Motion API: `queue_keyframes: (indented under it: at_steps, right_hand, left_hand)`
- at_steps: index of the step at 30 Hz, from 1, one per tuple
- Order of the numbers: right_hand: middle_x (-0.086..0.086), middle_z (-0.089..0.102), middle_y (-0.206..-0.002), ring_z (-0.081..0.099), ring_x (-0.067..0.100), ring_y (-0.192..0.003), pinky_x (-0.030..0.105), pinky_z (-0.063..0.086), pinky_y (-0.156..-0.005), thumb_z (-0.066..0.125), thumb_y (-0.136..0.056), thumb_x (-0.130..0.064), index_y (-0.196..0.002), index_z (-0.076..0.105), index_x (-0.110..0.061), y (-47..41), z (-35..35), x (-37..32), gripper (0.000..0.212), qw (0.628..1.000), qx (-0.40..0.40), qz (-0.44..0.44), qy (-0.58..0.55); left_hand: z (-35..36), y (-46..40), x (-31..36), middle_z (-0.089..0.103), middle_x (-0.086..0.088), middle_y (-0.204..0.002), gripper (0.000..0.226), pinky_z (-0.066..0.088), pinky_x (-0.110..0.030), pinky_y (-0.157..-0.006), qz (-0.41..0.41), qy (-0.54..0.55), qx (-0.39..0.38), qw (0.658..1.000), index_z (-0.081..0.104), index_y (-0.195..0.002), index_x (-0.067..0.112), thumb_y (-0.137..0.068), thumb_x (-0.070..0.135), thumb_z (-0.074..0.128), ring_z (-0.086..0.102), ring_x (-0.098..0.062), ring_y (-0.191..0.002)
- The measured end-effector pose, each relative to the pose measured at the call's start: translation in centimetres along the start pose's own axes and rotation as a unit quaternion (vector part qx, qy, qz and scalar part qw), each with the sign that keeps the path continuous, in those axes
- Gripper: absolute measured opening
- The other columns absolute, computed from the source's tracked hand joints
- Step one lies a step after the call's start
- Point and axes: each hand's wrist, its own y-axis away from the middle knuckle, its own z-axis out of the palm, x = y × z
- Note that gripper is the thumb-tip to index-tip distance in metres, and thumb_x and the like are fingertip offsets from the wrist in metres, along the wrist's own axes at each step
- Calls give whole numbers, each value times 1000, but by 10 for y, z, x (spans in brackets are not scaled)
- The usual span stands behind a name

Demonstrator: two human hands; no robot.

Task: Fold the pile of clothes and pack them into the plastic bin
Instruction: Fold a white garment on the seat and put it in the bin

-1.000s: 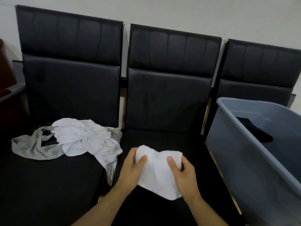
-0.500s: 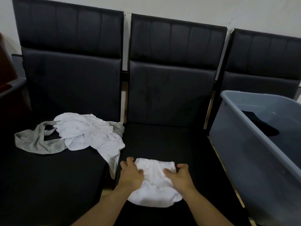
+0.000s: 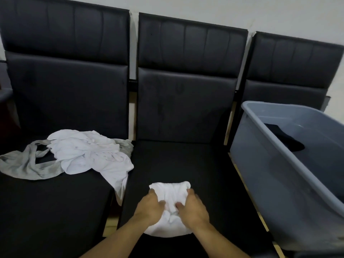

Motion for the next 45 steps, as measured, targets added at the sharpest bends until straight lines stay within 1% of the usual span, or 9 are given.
queue_keyframes:
  at_steps: [7,13,19,23,29,31,34,37,45]
  right_hand:
    - [-6,60,-118,62,18,-104,37,54,-85,62,-93,-45,-132,46,-28,13,-110,-10,45,982,139,-103,-79]
    - [-2,59,-106,62,26,-94,40,52,-81,59,-93,-26,-135,34,-27,28,-253,12,49,947,259,-105,-160]
    - [6,57,-104,58,29,-95,41,49,-82,59,-92,-13,-134,37,-16,34,-371,100,47,946,270,-26,-179]
    - [14,57,-120,59,34,-105,41,49,-84,61,-94,-11,-136,38,-13,26,-402,156,47,960,243,44,-133]
    - [21,44,-148,48,36,-132,38,42,-99,59,-98,-15,-153,22,3,3,-379,198,69,982,149,109,-47]
    - [20,54,-134,56,33,-118,38,47,-94,66,-93,-17,-148,33,5,-7,-366,208,68,984,120,127,-32]
    - [16,59,-117,60,31,-103,39,52,-85,70,-91,-20,-137,43,2,-15,-359,214,58,984,116,134,-24]
    - [11,56,-112,56,28,-95,40,50,-81,69,-91,-18,-130,44,-6,-12,-363,207,47,979,170,87,-64]
    - [1,60,-113,61,24,-104,38,51,-89,63,-94,-15,-128,54,-18,3,-358,114,35,954,248,-79,-148]
  left_hand:
    - [-48,29,85,55,9,-120,44,40,-25,-88,166,225,77,957,47,-139,24,-98,28,62,55,-10,-112]
    - [-67,63,234,64,5,-108,23,55,-40,-88,258,258,95,926,56,-118,21,-96,25,52,63,-16,-99]
    - [-26,96,368,62,-7,-101,44,43,-28,-58,316,157,38,935,55,-125,2,-86,21,48,58,-19,-81]
    - [20,106,416,48,-5,-75,17,35,-30,-53,303,10,24,953,47,-76,8,-93,8,49,50,-27,-77]
    - [67,97,428,60,-10,-99,10,44,-29,-67,279,-149,23,948,57,-100,4,-94,11,52,61,-28,-88]
    - [80,92,423,56,-7,-84,14,40,-28,-59,267,-209,24,940,50,-78,9,-92,7,54,52,-21,-69]
    - [85,96,420,61,-12,-106,4,42,-32,-74,304,-279,42,910,56,-88,9,-89,10,59,55,-27,-89]
    - [72,90,416,57,-18,-113,21,46,-37,-81,340,-174,77,921,62,-106,2,-88,11,59,57,-36,-105]
    - [-16,68,340,57,2,-103,12,55,-35,-77,331,120,243,904,61,-100,21,-101,27,50,60,-16,-88]
